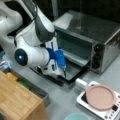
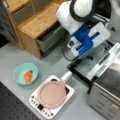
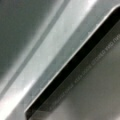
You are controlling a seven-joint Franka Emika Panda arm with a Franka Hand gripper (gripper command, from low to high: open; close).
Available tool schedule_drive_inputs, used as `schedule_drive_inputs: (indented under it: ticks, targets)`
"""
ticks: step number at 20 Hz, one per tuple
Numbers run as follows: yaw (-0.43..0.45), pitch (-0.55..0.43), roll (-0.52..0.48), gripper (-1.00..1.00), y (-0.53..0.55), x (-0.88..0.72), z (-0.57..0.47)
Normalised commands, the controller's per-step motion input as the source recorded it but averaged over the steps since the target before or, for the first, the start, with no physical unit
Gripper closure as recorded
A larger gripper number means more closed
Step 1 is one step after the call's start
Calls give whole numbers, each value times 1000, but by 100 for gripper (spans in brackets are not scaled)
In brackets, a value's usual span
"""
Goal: Open the microwave oven door. Pull out the microwave oven tray. Pick up the bowl. Place the bowl on the microwave tray.
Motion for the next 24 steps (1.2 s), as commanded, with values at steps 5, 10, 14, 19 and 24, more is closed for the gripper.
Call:
schedule_drive_inputs:
  ticks: [5,10,14,19,24]
  targets:
    - [-16,-32,-242,-100,114,-168,32]
    - [-54,-12,-279,-100,91,-140,33]
    - [-263,144,-619,-100,111,-135,96]
    - [-330,134,-853,-100,221,-188,197]
    - [-98,-39,-510,-100,302,-266,118]
